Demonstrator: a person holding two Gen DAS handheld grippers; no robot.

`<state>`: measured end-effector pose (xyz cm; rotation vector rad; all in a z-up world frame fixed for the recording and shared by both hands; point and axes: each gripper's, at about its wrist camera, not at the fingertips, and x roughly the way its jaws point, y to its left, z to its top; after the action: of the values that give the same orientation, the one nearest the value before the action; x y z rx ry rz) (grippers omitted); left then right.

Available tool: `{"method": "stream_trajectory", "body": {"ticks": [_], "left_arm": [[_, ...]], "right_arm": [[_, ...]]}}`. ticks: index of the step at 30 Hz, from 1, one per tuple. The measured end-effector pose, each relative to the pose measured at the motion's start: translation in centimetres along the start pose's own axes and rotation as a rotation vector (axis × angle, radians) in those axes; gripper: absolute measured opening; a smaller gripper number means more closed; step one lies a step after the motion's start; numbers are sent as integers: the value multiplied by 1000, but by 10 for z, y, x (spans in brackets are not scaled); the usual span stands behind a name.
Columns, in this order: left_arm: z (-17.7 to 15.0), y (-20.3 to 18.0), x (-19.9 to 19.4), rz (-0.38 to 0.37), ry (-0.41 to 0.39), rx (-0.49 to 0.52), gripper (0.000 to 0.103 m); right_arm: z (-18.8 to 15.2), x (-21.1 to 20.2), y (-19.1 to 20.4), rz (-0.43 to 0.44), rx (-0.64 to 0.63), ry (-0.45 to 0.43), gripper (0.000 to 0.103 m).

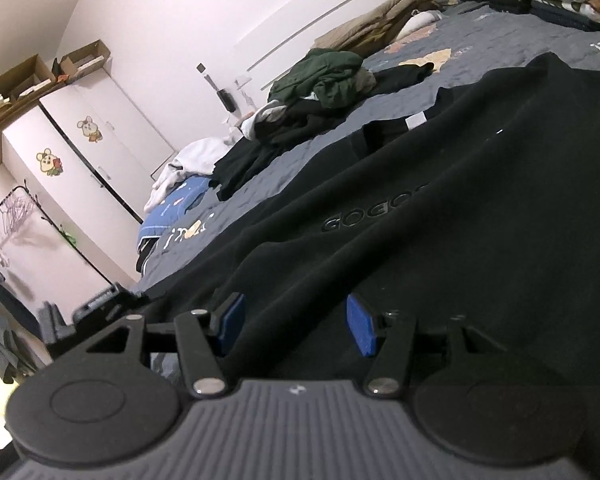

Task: Fold clothes

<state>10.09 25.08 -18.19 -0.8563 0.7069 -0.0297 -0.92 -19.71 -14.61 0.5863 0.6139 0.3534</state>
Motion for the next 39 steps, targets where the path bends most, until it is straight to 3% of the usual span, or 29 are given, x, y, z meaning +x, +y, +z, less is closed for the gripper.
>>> {"method": "stream_trajectory", "body": {"ticks": [2, 8, 10, 12, 16, 19, 22, 23, 25, 27, 30, 34, 36, 39], "left_arm": [[4, 14, 6, -4, 12, -48, 75], [19, 4, 26, 17, -53, 39, 70], [24, 4, 31, 28, -81, 40, 38], [30, 2, 32, 14, -114, 44, 18], [45, -11, 9, -49, -251, 104, 12], [50, -18, -1, -57, -309, 126, 11], [48, -23, 11, 10, -223, 158, 16], [46, -22, 15, 51, -154, 166, 19], [41, -20, 14, 99, -46, 184, 36], [32, -26, -2, 111, -31, 247, 46], [20, -55, -35, 130, -72, 387, 48], [5, -107, -57, 66, -107, 569, 49], [-6, -139, -53, 30, -110, 691, 49], [-27, -184, -25, -10, -52, 862, 49]], "right_arm": [[0, 3, -2, 1, 10, -2, 56], [-3, 15, -5, -1, 22, 17, 56], [-5, 15, -5, -7, 12, 20, 56], [-5, 15, -6, -12, 7, 22, 56], [-4, 15, -10, -15, 23, 16, 56], [-3, 13, -13, -17, 29, 0, 56], [-1, 10, -14, -15, 32, -9, 56], [0, 9, -14, -15, 32, -10, 56], [2, 7, -15, -13, 35, -12, 56], [7, 4, -15, -7, 41, -20, 56], [14, 0, -16, -1, 49, -36, 56], [26, -5, -20, 4, 61, -60, 56], [35, -6, -23, -4, 66, -63, 56], [57, -7, -24, -26, 28, -52, 56]]}}
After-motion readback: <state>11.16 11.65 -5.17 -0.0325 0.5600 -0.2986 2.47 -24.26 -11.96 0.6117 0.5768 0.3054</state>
